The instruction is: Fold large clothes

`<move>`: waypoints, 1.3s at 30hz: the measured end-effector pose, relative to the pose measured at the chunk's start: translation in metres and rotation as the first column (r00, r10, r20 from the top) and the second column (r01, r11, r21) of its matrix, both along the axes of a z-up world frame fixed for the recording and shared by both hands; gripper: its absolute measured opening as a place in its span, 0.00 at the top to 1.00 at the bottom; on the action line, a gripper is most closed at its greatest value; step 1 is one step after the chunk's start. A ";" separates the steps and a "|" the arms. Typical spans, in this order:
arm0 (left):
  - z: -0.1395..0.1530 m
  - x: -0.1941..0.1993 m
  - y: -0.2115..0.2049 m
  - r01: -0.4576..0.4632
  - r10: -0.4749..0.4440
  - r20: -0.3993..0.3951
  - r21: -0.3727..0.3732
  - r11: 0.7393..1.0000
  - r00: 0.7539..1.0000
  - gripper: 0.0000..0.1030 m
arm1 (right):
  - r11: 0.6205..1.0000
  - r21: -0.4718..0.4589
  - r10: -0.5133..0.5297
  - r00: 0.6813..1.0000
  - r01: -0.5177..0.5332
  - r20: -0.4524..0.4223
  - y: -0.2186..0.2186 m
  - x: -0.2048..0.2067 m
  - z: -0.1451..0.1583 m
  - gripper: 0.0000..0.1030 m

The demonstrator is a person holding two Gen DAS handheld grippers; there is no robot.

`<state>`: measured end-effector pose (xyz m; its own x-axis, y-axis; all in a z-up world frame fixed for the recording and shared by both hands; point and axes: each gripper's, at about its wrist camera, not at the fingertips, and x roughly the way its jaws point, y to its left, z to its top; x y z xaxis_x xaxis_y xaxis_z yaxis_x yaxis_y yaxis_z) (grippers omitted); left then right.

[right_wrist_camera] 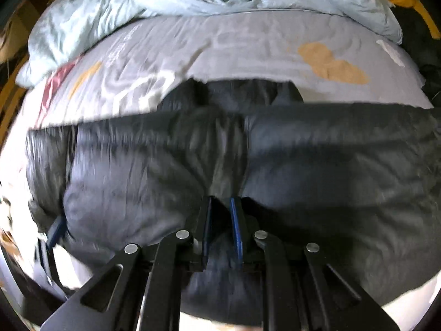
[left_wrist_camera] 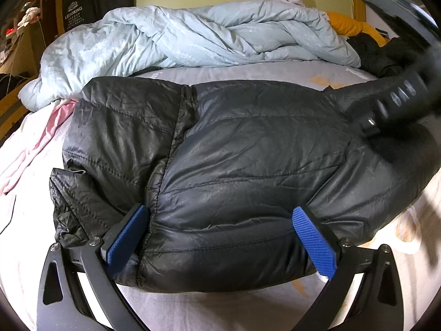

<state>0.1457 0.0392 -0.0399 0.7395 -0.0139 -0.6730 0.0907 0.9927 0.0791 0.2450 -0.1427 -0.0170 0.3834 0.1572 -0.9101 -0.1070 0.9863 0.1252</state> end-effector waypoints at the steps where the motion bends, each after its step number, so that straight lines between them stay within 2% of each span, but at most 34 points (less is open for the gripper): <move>1: 0.000 0.000 0.001 0.001 -0.001 0.000 0.001 1.000 1.000 0.00 | 1.000 -0.012 0.005 1.000 -0.005 0.003 -0.001 -0.010 0.000 0.84; 5: 0.000 0.000 0.000 0.000 0.000 0.000 -0.001 1.000 1.000 0.00 | 0.998 0.050 -0.031 0.999 0.033 -0.032 -0.013 -0.036 0.007 0.84; 10: 0.000 -0.001 0.001 0.000 0.000 -0.001 0.001 1.000 1.000 0.00 | 1.000 0.006 0.026 1.000 -0.026 -0.016 -0.003 -0.070 0.017 0.84; 13: 0.000 0.000 0.000 0.004 -0.004 0.000 0.001 1.000 1.000 0.00 | 0.999 -0.050 0.006 1.000 -0.006 -0.015 0.000 -0.077 0.002 0.84; 15: -0.001 -0.001 -0.001 0.009 -0.009 0.000 0.005 1.000 1.000 0.00 | 0.998 -0.059 -0.033 0.999 0.032 -0.018 -0.001 -0.071 -0.018 0.84; 19: -0.001 0.000 -0.001 0.007 -0.007 -0.003 0.005 1.000 1.000 0.00 | 0.995 -0.089 -0.046 0.999 0.048 0.029 0.004 -0.072 -0.022 0.84; 25: -0.001 0.000 0.000 0.007 -0.007 -0.006 0.008 1.000 1.000 0.00 | 1.000 -0.003 -0.026 1.000 0.026 0.000 -0.010 -0.101 0.000 0.84; 29: -0.001 0.000 -0.002 0.011 -0.011 -0.006 0.016 1.000 1.000 0.00 | 0.998 -0.060 0.014 0.997 -0.019 -0.082 -0.012 -0.110 -0.039 0.85; 31: -0.001 0.000 -0.001 0.008 -0.008 -0.005 0.018 1.000 1.000 0.00 | 1.000 -0.023 0.005 0.998 -0.007 -0.066 -0.019 -0.114 -0.034 0.85; 33: -0.001 0.000 0.000 0.007 -0.007 -0.008 0.016 1.000 1.000 0.00 | 0.998 0.054 -0.024 0.998 0.027 -0.055 -0.033 -0.119 -0.022 0.85; 37: -0.001 0.000 -0.001 0.007 -0.007 -0.009 0.016 1.000 1.000 0.00 | 0.995 0.085 -0.062 0.996 0.057 0.057 -0.062 -0.143 0.002 0.85; 39: 0.000 0.000 -0.001 0.007 -0.007 -0.010 0.017 1.000 1.000 0.00 | 0.986 0.136 -0.111 0.989 0.097 0.099 -0.091 -0.154 0.011 0.85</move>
<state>0.1461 0.0384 -0.0403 0.7330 -0.0077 -0.6802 0.0982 0.9907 0.0946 0.0908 -0.2335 -0.0056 0.4969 0.2258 -0.8379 -0.0244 0.9688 0.2466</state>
